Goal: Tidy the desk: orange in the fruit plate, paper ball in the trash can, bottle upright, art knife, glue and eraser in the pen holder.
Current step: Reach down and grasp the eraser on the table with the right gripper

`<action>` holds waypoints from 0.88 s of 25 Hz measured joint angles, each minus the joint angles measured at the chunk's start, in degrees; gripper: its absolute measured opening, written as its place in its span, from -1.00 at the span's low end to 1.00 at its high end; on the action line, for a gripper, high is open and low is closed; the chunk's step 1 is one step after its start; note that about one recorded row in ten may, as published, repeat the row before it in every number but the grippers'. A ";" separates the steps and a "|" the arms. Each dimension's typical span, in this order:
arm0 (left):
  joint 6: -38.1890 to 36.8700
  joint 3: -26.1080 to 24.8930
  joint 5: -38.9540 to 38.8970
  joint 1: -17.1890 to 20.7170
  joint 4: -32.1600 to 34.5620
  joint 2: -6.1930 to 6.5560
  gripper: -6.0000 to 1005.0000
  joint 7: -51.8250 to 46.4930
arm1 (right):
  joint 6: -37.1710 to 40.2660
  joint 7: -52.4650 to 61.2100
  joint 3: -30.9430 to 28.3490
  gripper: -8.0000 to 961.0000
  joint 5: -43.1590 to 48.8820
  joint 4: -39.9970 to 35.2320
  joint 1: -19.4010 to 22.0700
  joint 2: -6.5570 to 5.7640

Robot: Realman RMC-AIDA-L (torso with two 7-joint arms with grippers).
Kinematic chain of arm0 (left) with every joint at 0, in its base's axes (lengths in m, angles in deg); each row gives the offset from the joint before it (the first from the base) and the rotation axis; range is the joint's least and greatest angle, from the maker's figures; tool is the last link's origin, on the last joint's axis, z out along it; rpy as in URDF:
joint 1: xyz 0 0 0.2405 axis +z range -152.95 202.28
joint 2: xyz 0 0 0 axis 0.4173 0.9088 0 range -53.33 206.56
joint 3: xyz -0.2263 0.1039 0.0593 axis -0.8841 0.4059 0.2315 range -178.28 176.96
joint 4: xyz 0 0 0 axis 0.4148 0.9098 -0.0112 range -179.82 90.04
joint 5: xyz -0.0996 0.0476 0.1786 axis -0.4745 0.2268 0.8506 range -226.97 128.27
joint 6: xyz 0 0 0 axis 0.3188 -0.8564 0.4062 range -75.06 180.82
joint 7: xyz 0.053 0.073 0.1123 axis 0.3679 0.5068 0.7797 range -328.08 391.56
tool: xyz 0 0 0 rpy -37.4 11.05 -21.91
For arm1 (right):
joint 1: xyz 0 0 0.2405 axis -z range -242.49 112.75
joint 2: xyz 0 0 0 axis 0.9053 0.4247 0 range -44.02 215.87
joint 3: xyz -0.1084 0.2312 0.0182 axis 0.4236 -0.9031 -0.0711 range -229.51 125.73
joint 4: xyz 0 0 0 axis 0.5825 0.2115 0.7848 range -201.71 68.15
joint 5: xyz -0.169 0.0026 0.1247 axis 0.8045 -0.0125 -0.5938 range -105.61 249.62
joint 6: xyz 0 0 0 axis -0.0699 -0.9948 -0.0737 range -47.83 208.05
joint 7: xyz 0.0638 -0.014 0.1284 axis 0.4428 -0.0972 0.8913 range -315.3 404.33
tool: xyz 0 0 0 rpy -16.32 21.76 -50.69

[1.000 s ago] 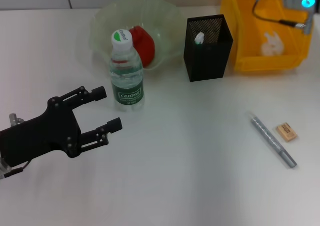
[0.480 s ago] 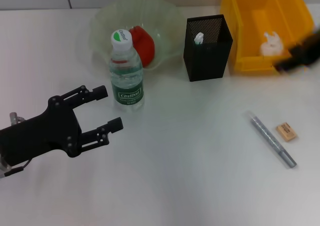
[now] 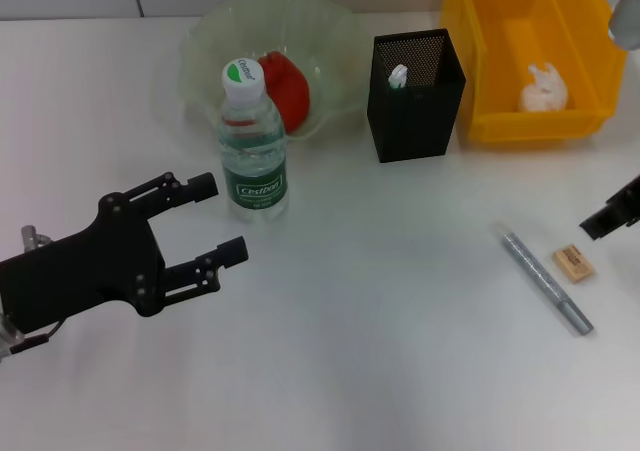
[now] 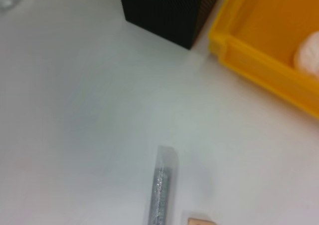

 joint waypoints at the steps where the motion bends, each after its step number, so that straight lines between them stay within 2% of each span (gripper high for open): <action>1: 0.00 0.05 0.01 0.03 0.00 -0.03 0.54 0.03 | -1.38 0.45 0.65 0.08 -0.08 0.55 0.51 0.01; 12: 0.45 0.51 0.02 -0.05 -0.30 -0.12 0.54 0.18 | -11.55 2.45 8.08 0.07 -3.74 6.50 4.42 0.15; 22: 0.63 0.59 0.11 0.41 -0.52 -0.29 0.54 0.42 | -13.73 2.54 8.68 0.06 -4.34 9.35 4.66 0.20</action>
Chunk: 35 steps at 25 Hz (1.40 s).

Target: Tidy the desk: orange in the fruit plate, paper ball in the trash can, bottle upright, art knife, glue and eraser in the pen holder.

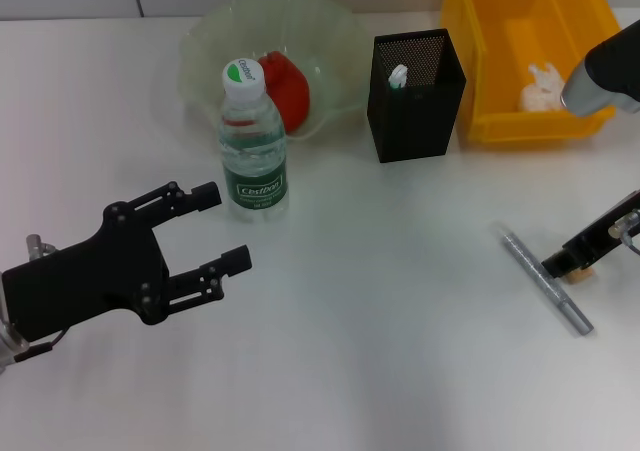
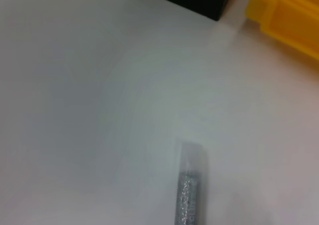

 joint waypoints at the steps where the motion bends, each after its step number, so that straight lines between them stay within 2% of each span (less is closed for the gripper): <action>1: 0.02 0.01 0.00 0.03 -0.01 0.00 0.54 0.00 | -0.14 0.00 0.00 0.06 0.00 0.10 0.10 -0.02; 15: 0.15 0.02 0.00 0.06 -0.03 -0.08 0.54 -0.14 | -1.87 -0.10 0.73 0.04 0.00 0.42 1.12 -0.05; 17: 0.15 0.00 0.00 0.06 -0.03 -0.07 0.54 -0.16 | -1.92 -0.10 0.81 -0.39 -0.06 0.09 1.30 -0.04; 22: -0.19 -0.26 0.00 0.10 -0.03 -0.04 0.54 -0.29 | -1.14 -0.57 -0.03 -0.45 -1.39 -3.06 2.02 -0.04; 25: -0.58 -0.31 0.00 0.18 0.00 -0.04 0.54 -0.34 | 1.47 -1.60 -3.89 -0.46 -4.94 -8.07 1.91 -0.19; 28: -1.80 -0.45 -0.07 0.18 0.17 -0.04 0.54 -0.66 | 4.97 -2.24 -12.08 -0.46 -9.14 -14.23 -1.26 -0.83; 29: -1.99 -0.49 -0.10 0.11 0.20 -0.05 0.54 -0.74 | 6.63 -2.20 -16.86 -0.45 -10.04 -15.99 -5.65 -1.75; 30: -1.99 -0.49 -0.10 0.11 0.20 -0.05 0.54 -0.74 | 6.63 -2.20 -16.86 -0.43 -10.04 -15.99 -5.65 -1.75; 32: -1.87 -0.50 -0.11 0.05 0.22 -0.05 0.54 -0.68 | 7.10 -1.95 -19.53 -0.40 -10.09 -14.97 -10.23 -2.84; 35: -1.83 -0.50 -0.15 0.02 0.22 -0.05 0.54 -0.64 | 5.81 -1.89 -21.11 -0.36 -10.03 -9.45 -16.97 -3.96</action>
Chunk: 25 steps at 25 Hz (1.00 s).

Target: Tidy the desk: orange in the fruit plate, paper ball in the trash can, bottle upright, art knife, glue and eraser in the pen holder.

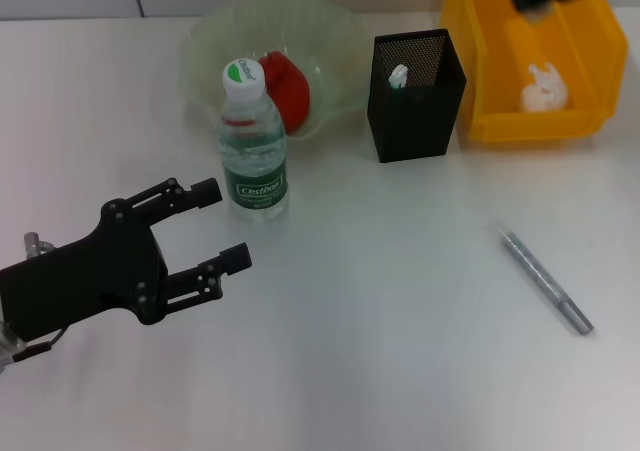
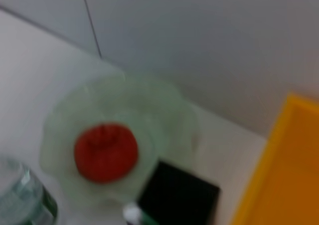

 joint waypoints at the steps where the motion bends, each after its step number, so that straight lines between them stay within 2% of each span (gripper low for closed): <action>1: -0.04 0.00 -0.01 -0.03 -0.02 -0.03 0.54 0.00 | -1.21 0.00 -0.08 -0.35 0.24 2.67 -1.65 -0.17; 7: -0.10 -0.01 -0.07 0.19 -0.09 -0.47 0.54 0.31 | -11.78 -2.12 0.77 -0.27 1.02 21.30 -8.47 -0.34; 11: -0.13 -0.01 -0.25 0.38 -0.15 -0.45 0.54 0.34 | -14.29 -3.43 1.22 -0.21 1.82 28.89 -10.88 0.03; 14: -0.06 0.00 -0.28 0.39 -0.11 -0.39 0.54 0.43 | -15.38 -3.71 1.69 -0.17 1.88 28.89 -10.61 0.81; 17: 0.10 0.00 -0.15 0.39 -0.06 -0.49 0.54 0.83 | -15.69 -3.77 1.73 -0.13 1.69 28.58 -10.48 0.99; 21: 0.14 -0.01 -0.07 0.41 -0.19 -0.54 0.54 1.10 | -15.49 -3.79 1.38 0.25 1.44 27.64 -10.22 1.05; 22: 0.02 0.00 -0.20 0.50 -0.20 -0.54 0.54 1.10 | -13.53 -3.78 1.23 0.34 1.37 24.83 -9.58 1.14; 23: 0.02 0.00 -0.20 0.50 -0.20 -0.54 0.54 1.10 | -13.53 -3.78 1.23 0.34 1.37 24.83 -9.58 1.14; 25: -0.15 -0.01 -0.29 0.59 -0.08 -0.47 0.54 1.09 | -8.04 -3.57 1.37 0.34 1.92 19.04 -8.31 1.17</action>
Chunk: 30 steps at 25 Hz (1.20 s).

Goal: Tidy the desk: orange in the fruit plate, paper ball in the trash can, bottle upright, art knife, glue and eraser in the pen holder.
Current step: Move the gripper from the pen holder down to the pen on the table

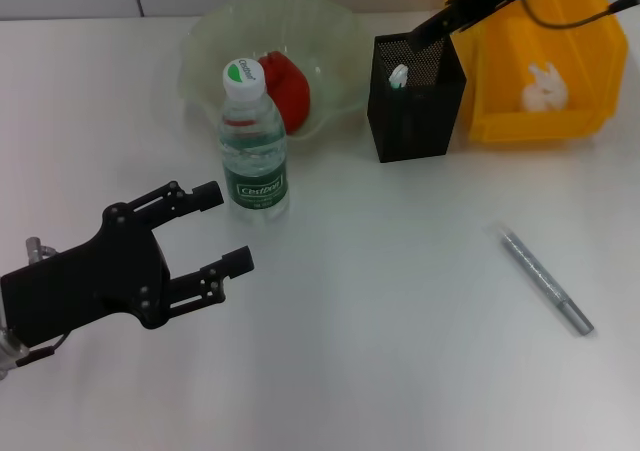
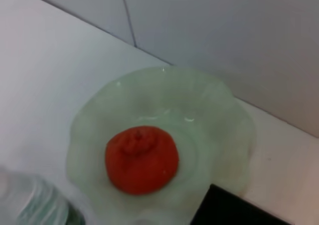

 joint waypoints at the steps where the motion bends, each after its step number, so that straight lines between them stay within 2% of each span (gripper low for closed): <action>1: -0.06 0.01 -0.02 0.02 0.07 0.07 0.54 -0.02 | 3.52 0.31 0.14 0.34 0.68 -2.93 0.53 0.00; 2: -0.09 0.00 -0.03 0.05 0.11 0.15 0.54 -0.05 | 12.17 1.48 0.24 0.34 3.55 -10.00 1.75 0.20; 3: -0.11 -0.01 -0.02 0.05 0.11 0.24 0.54 -0.08 | 12.17 1.48 0.24 0.34 3.55 -10.00 1.75 0.20; 5: -0.13 -0.08 -0.02 0.14 0.06 0.38 0.54 -0.07 | 19.08 2.37 0.40 0.34 6.58 -16.24 3.73 1.29; 6: -0.12 -0.08 -0.03 0.17 0.06 0.38 0.54 -0.04 | 21.33 3.03 1.37 0.34 7.60 -19.15 5.32 1.96; 7: -0.03 -0.13 -0.03 0.27 0.10 0.37 0.54 0.00 | 23.70 5.27 5.73 0.34 8.39 -23.15 9.27 2.49; 8: -0.03 -0.13 -0.03 0.27 0.10 0.37 0.54 0.00 | 23.70 5.27 5.73 0.33 8.39 -23.15 9.27 2.49; 10: -0.02 -0.25 -0.05 0.31 0.20 0.34 0.54 0.00 | 23.43 8.63 12.41 0.33 8.43 -25.97 14.15 2.42; 12: -0.47 -0.36 -0.04 0.14 0.28 0.36 0.54 -0.02 | 19.91 11.56 18.60 0.33 7.87 -27.38 20.27 2.52; 13: -0.47 -0.36 -0.04 0.14 0.28 0.36 0.54 -0.02 | 19.91 11.56 18.60 0.33 7.87 -27.38 20.27 2.52; 17: -1.59 -0.35 0.01 -0.32 0.34 0.39 0.54 -0.05 | 14.28 13.42 23.24 0.33 6.93 -25.43 25.14 2.70; 22: -1.45 -0.35 0.31 -0.74 0.36 0.22 0.54 -0.03 | 6.91 14.14 25.52 0.33 5.97 -17.31 25.55 2.55; 28: -1.34 -0.37 0.39 -0.48 0.35 0.03 0.54 -0.01 | 2.82 14.17 26.17 -0.05 5.91 -12.11 24.35 2.54; 30: -1.29 -0.41 0.39 -0.39 0.34 0.03 0.54 -0.01 | 1.56 14.12 26.29 -0.09 5.87 -10.72 24.02 2.57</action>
